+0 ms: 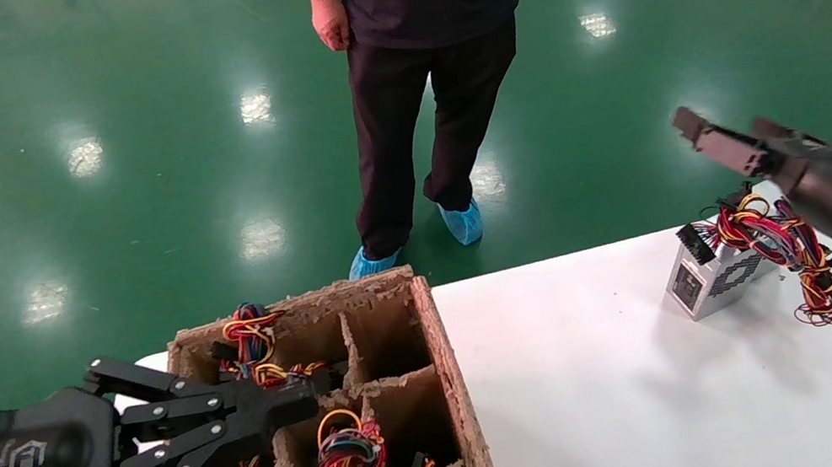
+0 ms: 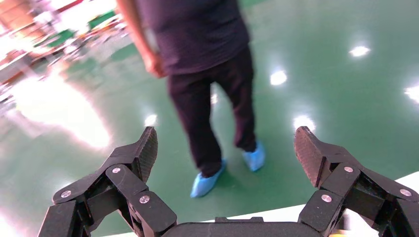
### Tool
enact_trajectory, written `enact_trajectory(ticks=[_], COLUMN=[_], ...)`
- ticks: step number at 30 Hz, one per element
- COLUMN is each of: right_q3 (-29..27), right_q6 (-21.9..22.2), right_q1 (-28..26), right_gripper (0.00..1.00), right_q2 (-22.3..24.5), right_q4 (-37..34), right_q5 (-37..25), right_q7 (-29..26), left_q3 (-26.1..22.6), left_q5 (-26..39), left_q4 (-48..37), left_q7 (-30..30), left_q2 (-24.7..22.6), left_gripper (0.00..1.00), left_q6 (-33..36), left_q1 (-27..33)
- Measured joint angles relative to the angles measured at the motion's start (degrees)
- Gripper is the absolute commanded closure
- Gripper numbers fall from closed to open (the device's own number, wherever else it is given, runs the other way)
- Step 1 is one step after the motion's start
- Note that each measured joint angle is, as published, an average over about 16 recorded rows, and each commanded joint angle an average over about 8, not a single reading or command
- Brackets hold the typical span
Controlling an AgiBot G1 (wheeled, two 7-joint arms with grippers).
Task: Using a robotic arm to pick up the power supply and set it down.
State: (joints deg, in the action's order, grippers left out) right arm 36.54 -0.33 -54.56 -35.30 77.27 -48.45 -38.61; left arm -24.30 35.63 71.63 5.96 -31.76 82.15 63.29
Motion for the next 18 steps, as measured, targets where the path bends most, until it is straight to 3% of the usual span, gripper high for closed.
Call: enact_trajectory(ticks=[10, 18], right_q3=[-3.9, -7.0], right_q6=[-16.2, -29.1], right_q1=[-1.4, -2.4], right_gripper=[0.0, 0.0], right_q2=[0.1, 0.1], right_q4=[-0.7, -1.3], right_q5=[1.3, 2.3], right_q7=[5.3, 9.5], left_q3=[0.0, 0.0], left_q5=[0.0, 0.0], left_q4=[0.0, 0.0], left_q7=[0.0, 0.0], left_q2=[0.0, 0.0], left_gripper=[1.0, 0.0], left_q6=[0.0, 0.0], left_q1=[0.0, 0.0])
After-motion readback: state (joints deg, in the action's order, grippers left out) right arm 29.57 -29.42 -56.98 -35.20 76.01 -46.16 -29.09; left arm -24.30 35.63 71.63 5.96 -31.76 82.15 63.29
